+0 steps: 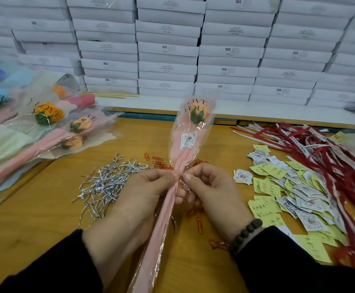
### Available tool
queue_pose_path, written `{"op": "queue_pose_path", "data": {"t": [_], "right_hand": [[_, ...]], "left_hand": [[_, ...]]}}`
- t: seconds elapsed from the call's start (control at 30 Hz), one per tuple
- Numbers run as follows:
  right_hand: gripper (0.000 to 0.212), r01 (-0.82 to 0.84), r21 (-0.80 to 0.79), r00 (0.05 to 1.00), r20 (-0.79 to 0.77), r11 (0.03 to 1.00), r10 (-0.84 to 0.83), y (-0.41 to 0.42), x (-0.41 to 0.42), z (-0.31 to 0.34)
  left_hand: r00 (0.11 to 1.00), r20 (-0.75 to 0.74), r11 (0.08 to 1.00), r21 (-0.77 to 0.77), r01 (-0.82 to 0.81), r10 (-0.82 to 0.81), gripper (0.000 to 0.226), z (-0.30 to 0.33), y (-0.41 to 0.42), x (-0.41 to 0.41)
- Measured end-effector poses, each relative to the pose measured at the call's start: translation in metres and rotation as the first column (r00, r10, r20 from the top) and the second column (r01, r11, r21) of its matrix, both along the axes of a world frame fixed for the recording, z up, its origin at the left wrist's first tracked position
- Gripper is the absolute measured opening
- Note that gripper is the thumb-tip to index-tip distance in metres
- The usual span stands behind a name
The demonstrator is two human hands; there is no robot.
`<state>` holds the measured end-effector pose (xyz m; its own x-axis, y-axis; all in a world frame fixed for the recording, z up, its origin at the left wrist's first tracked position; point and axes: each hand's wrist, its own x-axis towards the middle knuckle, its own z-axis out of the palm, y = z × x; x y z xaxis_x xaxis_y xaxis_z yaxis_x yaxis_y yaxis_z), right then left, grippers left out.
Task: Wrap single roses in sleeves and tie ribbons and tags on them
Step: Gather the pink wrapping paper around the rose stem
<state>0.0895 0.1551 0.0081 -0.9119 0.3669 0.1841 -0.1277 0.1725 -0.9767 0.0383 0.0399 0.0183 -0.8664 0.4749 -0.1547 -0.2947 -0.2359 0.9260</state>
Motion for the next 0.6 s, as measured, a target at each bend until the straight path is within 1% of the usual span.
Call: {"op": "queue_pose_path", "data": {"t": [0.1,0.17,0.23,0.27,0.3,0.33,0.37,0.4,0.43,0.47,0.5,0.53,0.6], "right_hand": [[0.013,-0.022,-0.106,0.998,0.049,0.994,0.028,0.003,-0.001,0.001],[0.015,-0.042,-0.231,0.995,0.079,0.972,0.062,0.004,-0.002,0.000],[0.014,-0.062,-0.366,0.992,0.079,0.929,0.097,0.004,-0.002,0.001],[0.013,-0.059,-0.393,0.993,0.070,0.917,0.095,0.004,-0.003,0.001],[0.012,-0.045,-0.366,0.996,0.059,0.929,0.071,0.003,-0.003,0.002],[0.013,-0.013,-0.271,0.999,0.043,0.962,0.026,0.002,-0.003,0.002],[0.014,0.042,-0.089,0.999,0.017,0.995,-0.040,0.002,-0.002,0.000],[0.016,0.110,0.167,0.994,-0.030,0.980,-0.106,0.003,-0.001,-0.001],[0.018,0.159,0.419,0.987,-0.088,0.894,-0.134,0.002,0.001,-0.001],[0.021,0.194,0.604,0.980,-0.147,0.773,-0.131,0.002,0.003,-0.001],[0.022,0.216,0.715,0.975,-0.193,0.665,-0.109,0.002,0.004,-0.002],[0.022,0.222,0.776,0.973,-0.214,0.591,-0.084,0.002,0.006,-0.002],[0.018,0.238,0.840,0.969,-0.237,0.487,-0.065,0.000,0.008,-0.001]], "left_hand": [[1.000,-0.010,1.000,-0.003,0.018,-0.018,0.017,0.000,0.002,0.001],[0.999,-0.011,0.999,0.010,0.036,-0.036,0.018,0.000,0.002,0.001],[0.998,-0.016,0.998,0.018,0.063,-0.063,0.022,0.000,0.001,0.001],[0.997,-0.017,0.997,0.020,0.073,-0.072,0.023,0.000,0.001,0.001],[0.997,-0.015,0.997,0.023,0.075,-0.074,0.023,0.001,0.001,0.001],[0.998,-0.011,0.997,0.026,0.067,-0.066,0.023,0.001,0.001,0.001],[0.999,-0.005,0.998,0.029,0.049,-0.049,0.023,0.001,0.001,0.001],[1.000,0.001,0.999,0.032,0.030,-0.030,0.023,0.000,0.002,0.000],[1.000,0.007,0.999,0.037,0.016,-0.017,0.023,0.000,0.002,-0.002],[1.000,0.014,0.999,0.043,0.010,-0.011,0.022,0.000,0.001,-0.003],[1.000,0.021,0.999,0.050,0.008,-0.009,0.023,0.000,0.001,-0.003],[1.000,0.026,0.998,0.056,0.008,-0.009,0.027,0.000,0.000,-0.004],[0.999,0.028,0.998,0.058,0.013,-0.014,0.031,-0.001,-0.001,-0.005]]}}
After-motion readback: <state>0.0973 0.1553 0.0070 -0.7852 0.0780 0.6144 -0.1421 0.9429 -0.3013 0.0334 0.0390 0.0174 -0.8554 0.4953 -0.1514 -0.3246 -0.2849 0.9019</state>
